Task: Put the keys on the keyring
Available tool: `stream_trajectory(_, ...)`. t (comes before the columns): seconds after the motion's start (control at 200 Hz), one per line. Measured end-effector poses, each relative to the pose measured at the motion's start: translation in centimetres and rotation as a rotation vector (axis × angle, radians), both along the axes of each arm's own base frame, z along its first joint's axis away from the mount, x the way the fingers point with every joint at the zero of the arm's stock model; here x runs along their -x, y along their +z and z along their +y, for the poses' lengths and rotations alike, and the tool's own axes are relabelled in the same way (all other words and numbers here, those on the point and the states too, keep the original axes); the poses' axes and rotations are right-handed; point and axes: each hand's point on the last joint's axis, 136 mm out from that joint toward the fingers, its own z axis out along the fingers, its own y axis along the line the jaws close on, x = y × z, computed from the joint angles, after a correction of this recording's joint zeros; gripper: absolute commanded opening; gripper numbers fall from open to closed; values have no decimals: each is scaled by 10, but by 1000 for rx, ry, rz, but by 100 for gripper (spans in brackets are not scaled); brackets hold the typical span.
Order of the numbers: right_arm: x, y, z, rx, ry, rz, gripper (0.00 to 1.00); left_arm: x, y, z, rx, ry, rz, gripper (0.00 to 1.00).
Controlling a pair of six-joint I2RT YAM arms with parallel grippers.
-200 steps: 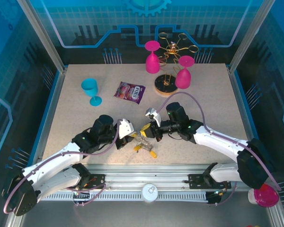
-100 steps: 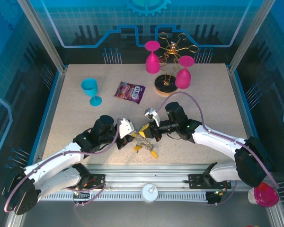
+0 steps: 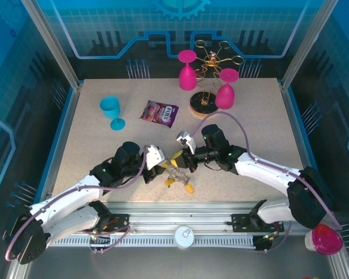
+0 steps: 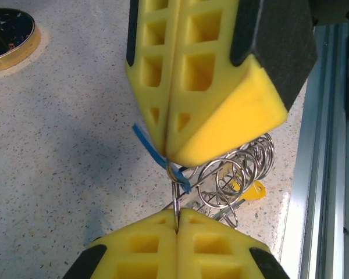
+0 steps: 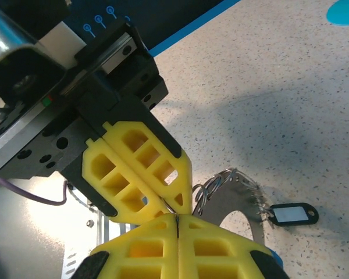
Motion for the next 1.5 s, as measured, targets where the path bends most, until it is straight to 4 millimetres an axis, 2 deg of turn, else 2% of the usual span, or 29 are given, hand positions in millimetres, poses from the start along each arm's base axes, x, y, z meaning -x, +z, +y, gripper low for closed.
stream_trajectory(0.24, -10, -7, -1, 60, -65, -1, 0, -1, -4, 2, -8, 13, 0, 0)
stream_trajectory(0.42, -16, -21, -5, 119, -108, 16, 0, -3, -1, 1, 3, 20, -26, 0)
stream_trajectory(0.58, -16, -25, -5, 132, -116, 24, 0, -9, 4, 2, 9, 41, -54, 0)
stream_trajectory(0.7, -19, -22, -8, 130, -138, 3, 0, -11, 2, 4, 1, 56, -58, 0)
stream_trajectory(0.886, -14, -3, -7, 71, -101, -43, 0, -11, 3, 3, 1, 58, -66, 0)
stream_trajectory(1.156, -7, -7, -2, 51, -39, -5, 0, -11, 3, 4, -3, 64, -69, 0)
stream_trajectory(1.496, -6, 4, 3, -5, -13, -10, 0, -12, 3, 4, -5, 70, -72, 0)
